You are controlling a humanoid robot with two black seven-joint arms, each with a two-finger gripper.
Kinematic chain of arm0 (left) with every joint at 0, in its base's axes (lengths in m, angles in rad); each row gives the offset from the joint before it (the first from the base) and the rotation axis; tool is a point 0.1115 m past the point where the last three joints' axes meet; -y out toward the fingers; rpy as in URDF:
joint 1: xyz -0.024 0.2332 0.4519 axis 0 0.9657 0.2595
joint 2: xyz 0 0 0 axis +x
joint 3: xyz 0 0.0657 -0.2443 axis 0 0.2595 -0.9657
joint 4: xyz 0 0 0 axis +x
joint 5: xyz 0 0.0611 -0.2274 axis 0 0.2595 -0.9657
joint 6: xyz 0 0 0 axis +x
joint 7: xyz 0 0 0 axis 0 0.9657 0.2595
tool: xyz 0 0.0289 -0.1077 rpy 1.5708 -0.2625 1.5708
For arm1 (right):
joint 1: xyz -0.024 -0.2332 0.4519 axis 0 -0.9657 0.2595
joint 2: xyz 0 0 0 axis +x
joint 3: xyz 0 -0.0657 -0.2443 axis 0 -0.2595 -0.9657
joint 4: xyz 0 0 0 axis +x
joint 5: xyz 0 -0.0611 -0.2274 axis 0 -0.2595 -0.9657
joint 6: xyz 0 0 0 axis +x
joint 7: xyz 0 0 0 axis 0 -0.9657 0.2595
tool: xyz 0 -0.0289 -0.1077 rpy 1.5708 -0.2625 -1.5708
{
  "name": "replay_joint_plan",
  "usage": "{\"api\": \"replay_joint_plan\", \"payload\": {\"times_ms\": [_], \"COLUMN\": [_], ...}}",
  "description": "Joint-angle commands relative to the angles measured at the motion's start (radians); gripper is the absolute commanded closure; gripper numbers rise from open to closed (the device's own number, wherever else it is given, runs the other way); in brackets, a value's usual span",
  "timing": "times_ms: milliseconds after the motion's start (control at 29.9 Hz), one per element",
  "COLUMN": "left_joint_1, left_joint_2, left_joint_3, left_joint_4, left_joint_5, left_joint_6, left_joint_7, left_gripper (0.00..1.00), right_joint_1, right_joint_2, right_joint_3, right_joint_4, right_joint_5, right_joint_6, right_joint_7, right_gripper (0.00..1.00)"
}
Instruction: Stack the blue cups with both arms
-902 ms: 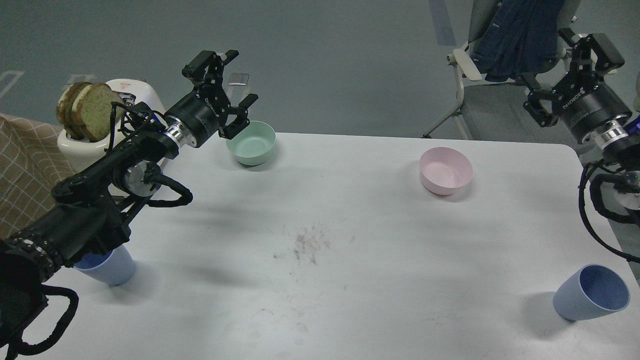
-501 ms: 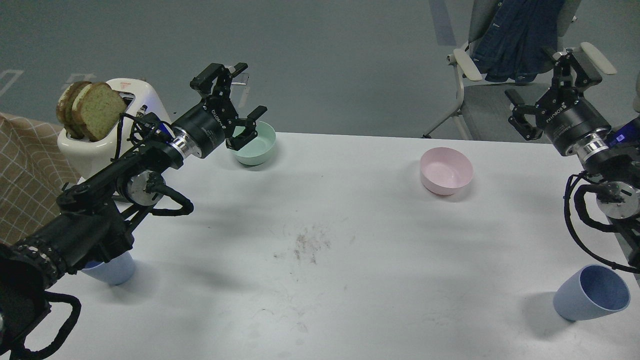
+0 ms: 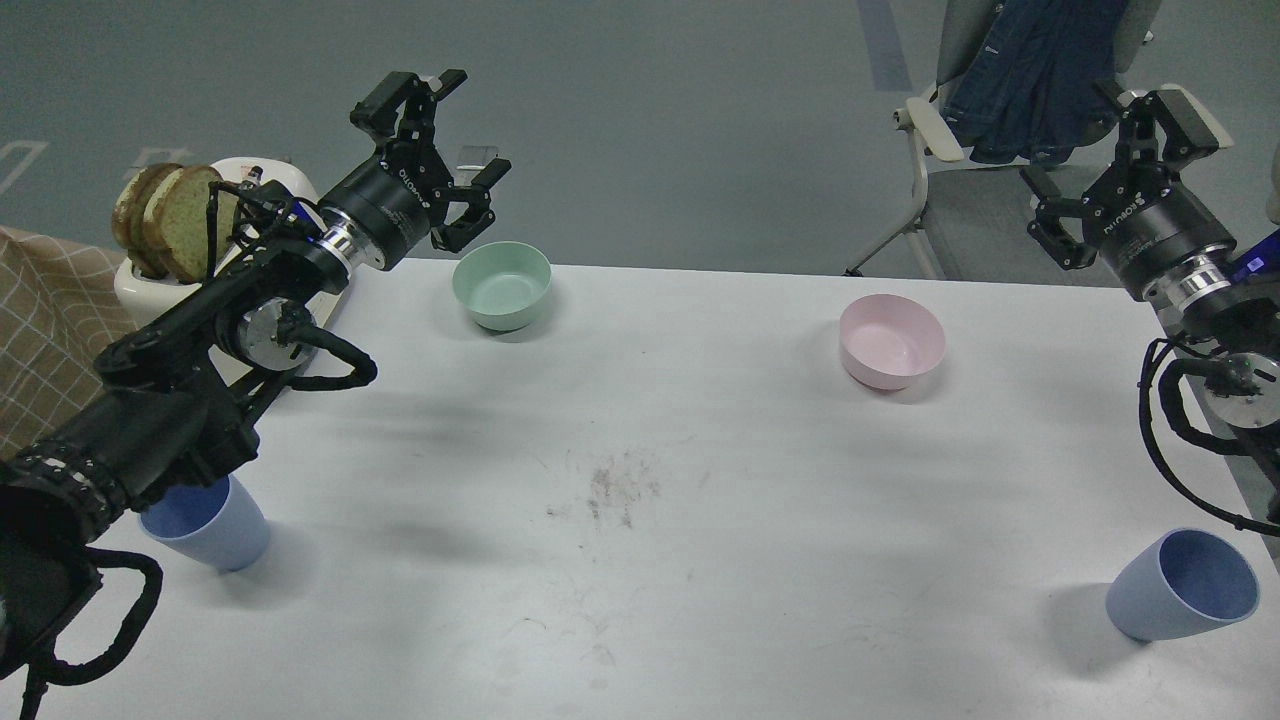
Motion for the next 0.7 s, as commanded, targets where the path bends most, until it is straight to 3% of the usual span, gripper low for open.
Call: {"api": "replay_joint_plan", "payload": {"times_ms": [0,201,668], "left_joint_1": [-0.002,-0.002,-0.002], "left_joint_2": [-0.001,0.013,0.013], "left_joint_3": [0.003,0.006,0.003], "left_joint_4": [-0.002,-0.007,-0.013], "left_joint_5": [0.004,0.005,0.005], "left_joint_6": [0.006,-0.004,-0.009], "left_joint_7": [-0.031,-0.120,-0.127], "left_gripper": [0.02,0.02,0.02], "right_joint_1": [0.001,0.001,0.001], "right_joint_2": [0.005,0.006,0.009], "right_joint_3": [-0.004,-0.004,-0.001], "right_joint_4": [-0.005,-0.006,-0.006], "right_joint_5": [0.000,0.003,0.003], "right_joint_6": [0.000,0.000,0.000], "right_joint_7": [0.000,0.000,0.000], "right_gripper": [0.00,0.00,0.00]}}
